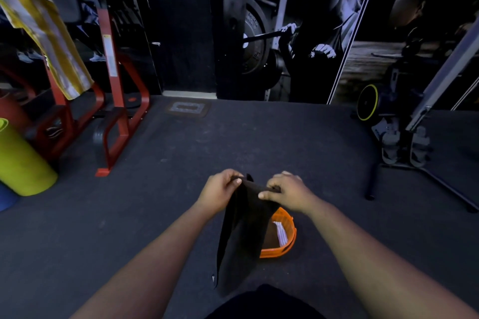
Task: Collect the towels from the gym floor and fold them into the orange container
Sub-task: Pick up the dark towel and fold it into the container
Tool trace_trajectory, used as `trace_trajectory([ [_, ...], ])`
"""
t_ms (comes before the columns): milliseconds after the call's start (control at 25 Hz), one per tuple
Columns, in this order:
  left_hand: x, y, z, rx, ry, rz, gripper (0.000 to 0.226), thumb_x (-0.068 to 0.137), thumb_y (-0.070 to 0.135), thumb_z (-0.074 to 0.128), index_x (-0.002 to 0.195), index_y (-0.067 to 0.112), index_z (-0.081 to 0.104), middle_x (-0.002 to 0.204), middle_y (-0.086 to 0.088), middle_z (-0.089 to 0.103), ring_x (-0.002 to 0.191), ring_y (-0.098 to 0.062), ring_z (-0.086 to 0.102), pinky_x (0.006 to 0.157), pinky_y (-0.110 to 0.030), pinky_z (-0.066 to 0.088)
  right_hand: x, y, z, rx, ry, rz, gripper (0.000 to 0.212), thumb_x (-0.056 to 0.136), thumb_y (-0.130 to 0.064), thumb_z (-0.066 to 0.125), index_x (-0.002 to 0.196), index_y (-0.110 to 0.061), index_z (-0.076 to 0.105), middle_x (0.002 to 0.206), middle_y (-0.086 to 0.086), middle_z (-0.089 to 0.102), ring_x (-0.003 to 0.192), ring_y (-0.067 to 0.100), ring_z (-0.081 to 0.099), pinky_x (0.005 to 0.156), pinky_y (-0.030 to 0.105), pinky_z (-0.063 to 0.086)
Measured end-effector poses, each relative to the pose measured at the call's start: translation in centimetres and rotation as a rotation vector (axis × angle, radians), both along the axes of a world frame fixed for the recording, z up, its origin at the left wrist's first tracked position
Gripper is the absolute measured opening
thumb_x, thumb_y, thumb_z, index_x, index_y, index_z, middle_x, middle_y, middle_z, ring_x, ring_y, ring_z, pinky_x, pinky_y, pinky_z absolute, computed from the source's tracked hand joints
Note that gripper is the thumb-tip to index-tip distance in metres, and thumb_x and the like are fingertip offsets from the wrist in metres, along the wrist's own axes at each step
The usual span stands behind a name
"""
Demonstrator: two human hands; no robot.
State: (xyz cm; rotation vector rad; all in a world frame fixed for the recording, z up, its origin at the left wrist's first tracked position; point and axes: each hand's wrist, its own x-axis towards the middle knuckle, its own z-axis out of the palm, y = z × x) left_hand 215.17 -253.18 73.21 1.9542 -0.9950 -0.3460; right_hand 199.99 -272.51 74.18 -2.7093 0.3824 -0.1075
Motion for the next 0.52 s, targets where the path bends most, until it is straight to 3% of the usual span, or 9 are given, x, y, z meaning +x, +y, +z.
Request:
trace_trajectory([
  [80,0.6,0.2,0.5,0.074,-0.147,0.022,0.015,0.102,0.021,0.058,0.110,0.019,0.070,0.102,0.005,0.074,0.094,-0.011,0.067,0.087,-0.030,0.052,-1.1,-0.7,-0.1,-0.114,0.067,0.065,0.060,0.076,-0.086,0.045,0.071,-0.028,0.060,0.086,-0.011,0.052,0.097,0.012,0.043,0.077,0.033,0.027],
  [160,1.2,0.1,0.9,0.072,-0.219,0.063,0.018,0.104,0.023,0.053,0.112,0.019,0.068,0.108,0.002,0.071,0.099,-0.015,0.064,0.089,-0.034,0.050,-1.9,-1.0,-0.1,-0.212,0.164,0.107,0.056,0.085,-0.078,0.049,0.081,-0.026,0.069,0.096,-0.011,0.049,0.105,0.015,0.042,0.080,0.033,0.022],
  [320,3.4,0.0,0.6,0.059,-0.219,0.197,0.020,0.105,0.019,0.051,0.114,0.010,0.067,0.112,-0.006,0.066,0.106,-0.025,0.061,0.090,-0.033,0.045,-3.3,-1.5,0.1,-0.419,0.368,-0.044,0.045,0.093,-0.066,0.049,0.117,-0.032,0.067,0.120,-0.001,0.053,0.122,0.024,0.043,0.095,0.042,0.034],
  [400,3.6,0.1,0.1,0.062,-0.100,0.248,0.021,0.107,0.021,0.048,0.113,0.010,0.065,0.108,-0.007,0.067,0.106,-0.027,0.062,0.083,-0.029,0.040,-3.6,-1.9,0.9,-0.461,0.243,-0.220,0.043,0.096,-0.063,0.045,0.119,-0.033,0.064,0.119,0.000,0.056,0.121,0.024,0.049,0.095,0.042,0.040],
  [520,3.3,0.2,0.1,-0.084,0.098,0.259,0.012,0.107,0.022,0.049,0.113,0.018,0.059,0.108,0.002,0.063,0.106,-0.020,0.061,0.085,-0.029,0.042,-3.6,-2.5,2.5,-0.436,0.010,-0.347,0.036,0.098,-0.057,0.048,0.104,-0.027,0.067,0.104,-0.001,0.063,0.108,0.025,0.058,0.084,0.039,0.047],
])
